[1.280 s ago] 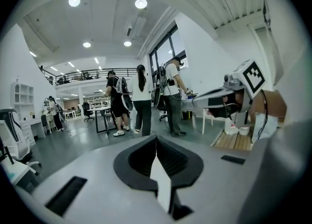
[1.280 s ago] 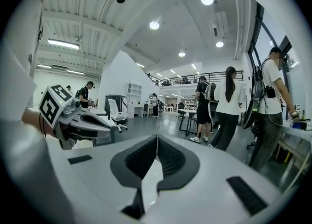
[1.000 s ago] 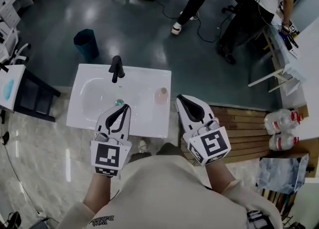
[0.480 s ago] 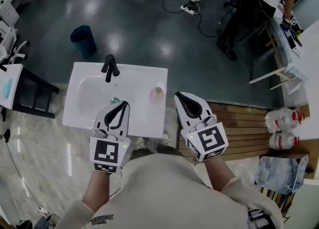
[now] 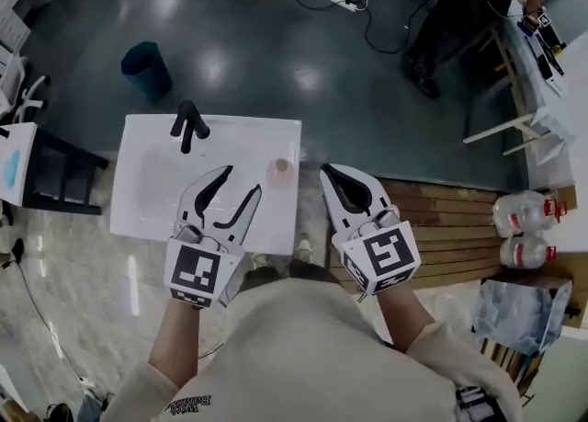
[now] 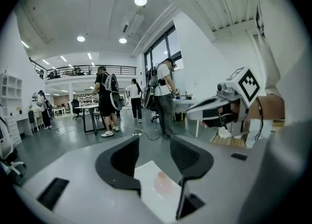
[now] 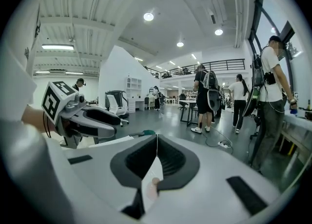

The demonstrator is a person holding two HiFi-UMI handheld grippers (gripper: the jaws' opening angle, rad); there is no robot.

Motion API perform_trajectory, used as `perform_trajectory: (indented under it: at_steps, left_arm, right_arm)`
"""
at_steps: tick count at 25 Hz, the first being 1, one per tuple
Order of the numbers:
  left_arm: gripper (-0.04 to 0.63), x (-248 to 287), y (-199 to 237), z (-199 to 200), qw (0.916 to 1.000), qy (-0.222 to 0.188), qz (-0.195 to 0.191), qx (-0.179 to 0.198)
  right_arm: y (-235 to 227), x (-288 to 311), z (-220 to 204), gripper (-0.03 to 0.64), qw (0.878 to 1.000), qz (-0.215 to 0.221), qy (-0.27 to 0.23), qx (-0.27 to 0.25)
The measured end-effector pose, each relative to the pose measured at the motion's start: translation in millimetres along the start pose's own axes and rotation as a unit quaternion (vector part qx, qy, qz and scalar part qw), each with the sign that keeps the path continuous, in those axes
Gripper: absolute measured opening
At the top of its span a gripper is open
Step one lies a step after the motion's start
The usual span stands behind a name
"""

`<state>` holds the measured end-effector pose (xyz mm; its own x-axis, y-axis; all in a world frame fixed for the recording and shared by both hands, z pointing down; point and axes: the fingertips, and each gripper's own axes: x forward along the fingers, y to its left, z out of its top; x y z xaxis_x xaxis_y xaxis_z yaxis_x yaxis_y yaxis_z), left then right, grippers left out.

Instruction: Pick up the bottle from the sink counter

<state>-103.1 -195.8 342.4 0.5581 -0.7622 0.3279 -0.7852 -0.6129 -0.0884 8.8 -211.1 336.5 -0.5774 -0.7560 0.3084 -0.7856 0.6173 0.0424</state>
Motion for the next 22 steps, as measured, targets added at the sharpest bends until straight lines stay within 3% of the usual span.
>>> perform_trajectory:
  at_steps: [9, 14, 18, 22]
  left_arm:
    - [0.345, 64, -12, -19, 0.9982, 0.012, -0.047, 0.036]
    - [0.360, 102, -13, -56, 0.9964, 0.038, -0.072, 0.023]
    - [0.364, 130, -15, -91, 0.9932, 0.058, -0.100, -0.009]
    - [0.365, 157, -19, -128, 0.9902, 0.079, -0.116, -0.005]
  right_arm:
    - [-24, 37, -26, -0.003, 1.000, 0.007, 0.027, 0.010]
    - [-31, 59, -46, -0.003, 0.999, 0.014, 0.043, 0.018]
    - [-33, 75, -62, -0.003, 0.998, 0.016, 0.055, 0.024]
    - [-33, 88, -89, -0.003, 0.996, 0.025, 0.072, 0.036]
